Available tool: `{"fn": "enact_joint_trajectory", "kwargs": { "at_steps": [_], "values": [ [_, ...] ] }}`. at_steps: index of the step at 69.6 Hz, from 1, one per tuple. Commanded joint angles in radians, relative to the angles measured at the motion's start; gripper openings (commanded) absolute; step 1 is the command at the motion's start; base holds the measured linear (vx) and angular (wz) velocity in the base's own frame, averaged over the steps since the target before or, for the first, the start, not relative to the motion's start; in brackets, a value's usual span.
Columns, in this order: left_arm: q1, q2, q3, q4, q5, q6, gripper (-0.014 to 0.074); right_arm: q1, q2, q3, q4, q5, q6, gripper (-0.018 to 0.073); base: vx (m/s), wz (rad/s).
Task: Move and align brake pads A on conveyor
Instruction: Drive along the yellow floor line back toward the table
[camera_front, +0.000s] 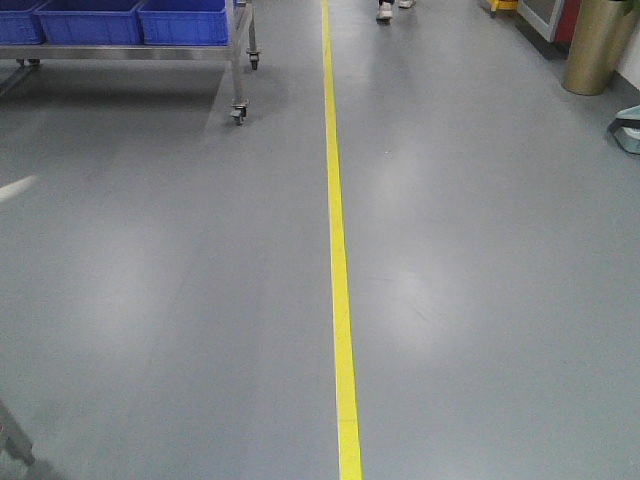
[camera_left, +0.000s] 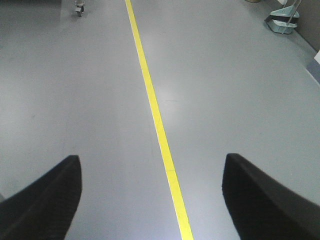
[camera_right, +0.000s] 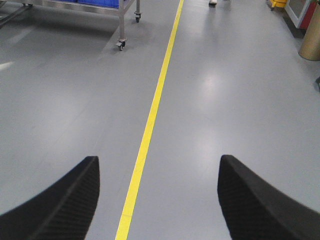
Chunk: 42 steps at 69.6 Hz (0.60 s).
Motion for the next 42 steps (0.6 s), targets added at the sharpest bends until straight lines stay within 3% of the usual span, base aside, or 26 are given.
{"fn": "enact_joint_trajectory", "kwargs": {
  "at_steps": [1,42],
  "values": [
    [-0.006,0.007,-0.019,-0.015,-0.032,0.000,0.0544,-0.002,0.002,-0.021,0.000,-0.070,-0.011,0.0477,0.45,-0.06],
    [-0.006,0.008,-0.019,-0.015,-0.032,0.000,0.0544,-0.002,0.002,-0.021,0.000,-0.070,-0.011,0.0477,0.40,-0.09]
  ]
}}
